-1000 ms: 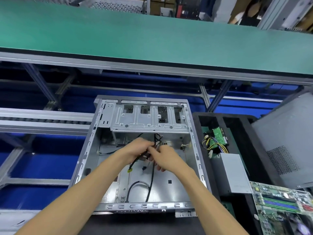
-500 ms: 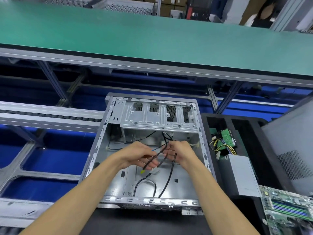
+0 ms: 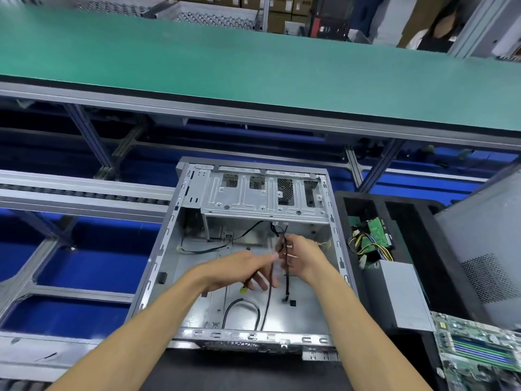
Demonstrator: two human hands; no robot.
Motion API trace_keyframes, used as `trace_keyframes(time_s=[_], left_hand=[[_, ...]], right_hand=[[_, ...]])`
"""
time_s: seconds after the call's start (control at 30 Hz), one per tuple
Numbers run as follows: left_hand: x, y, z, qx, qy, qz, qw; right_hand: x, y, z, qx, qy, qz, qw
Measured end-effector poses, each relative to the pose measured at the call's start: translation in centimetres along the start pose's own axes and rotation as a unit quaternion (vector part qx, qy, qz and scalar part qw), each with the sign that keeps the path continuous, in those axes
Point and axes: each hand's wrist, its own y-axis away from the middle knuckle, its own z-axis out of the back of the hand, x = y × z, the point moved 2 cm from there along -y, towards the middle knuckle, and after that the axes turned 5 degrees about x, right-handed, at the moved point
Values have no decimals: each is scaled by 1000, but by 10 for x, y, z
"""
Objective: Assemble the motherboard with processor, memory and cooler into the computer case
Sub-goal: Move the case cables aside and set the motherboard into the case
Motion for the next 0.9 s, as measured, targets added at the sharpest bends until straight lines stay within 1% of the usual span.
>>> trace_keyframes(time_s=[0.03,0.1,0.13,0.17,0.2,0.23,0.3,0.33,0.4,0.47,0.5,0.53,0.57,0.6,0.63,0.67,0.7,0.73,0.77,0.83,0.9], left_hand=[[0,-2,1,-41,85,-3,996],[3,-6,9,-114,230,-11,967],[4,-7,12,-127,266,-14,955],[4,-7,15,-124,280,-12,952],[3,-7,16,-111,268,0,957],[0,-8,15,-90,230,15,969],[-2,-13,8,-49,137,35,989],[-2,-16,4,-50,111,41,992],[-2,-20,1,-82,118,38,989],[1,-22,2,-105,139,18,985],[1,-21,3,-113,139,10,984],[1,-20,5,-123,135,1,983],[0,-19,8,-136,128,-5,982],[-1,-18,10,-147,124,-10,981],[-2,-18,10,-153,128,-9,980],[-1,-19,9,-158,139,-6,978],[-1,-19,7,-158,146,-3,977],[0,-20,5,-159,132,-7,979],[0,-19,2,-159,93,-19,983],[-1,-18,-3,-158,-5,-60,986],[-6,-18,-7,-196,-65,-88,974]], right_hand=[[0,2,-2,7,-2,4,1000],[2,4,-3,9,30,27,999],[2,5,-4,6,70,44,997],[2,7,-5,-1,116,61,991],[1,6,-5,-5,161,78,984],[0,6,-6,-6,196,91,976],[-1,3,-5,-9,232,105,967],[-1,2,-4,-5,240,102,966],[-2,2,-1,-7,254,96,962],[0,4,3,-41,289,121,949],[2,6,5,-55,286,134,947],[3,7,8,-62,263,137,953],[4,8,9,-54,211,123,968],[6,9,9,-29,139,89,986],[7,11,9,13,65,44,997],[8,13,8,67,5,1,998],[9,15,8,117,-31,-26,992],[10,16,7,151,-53,-35,987],[10,14,7,166,-64,-31,984],[9,13,3,171,-75,-13,982],[7,12,-3,162,-76,7,984]])
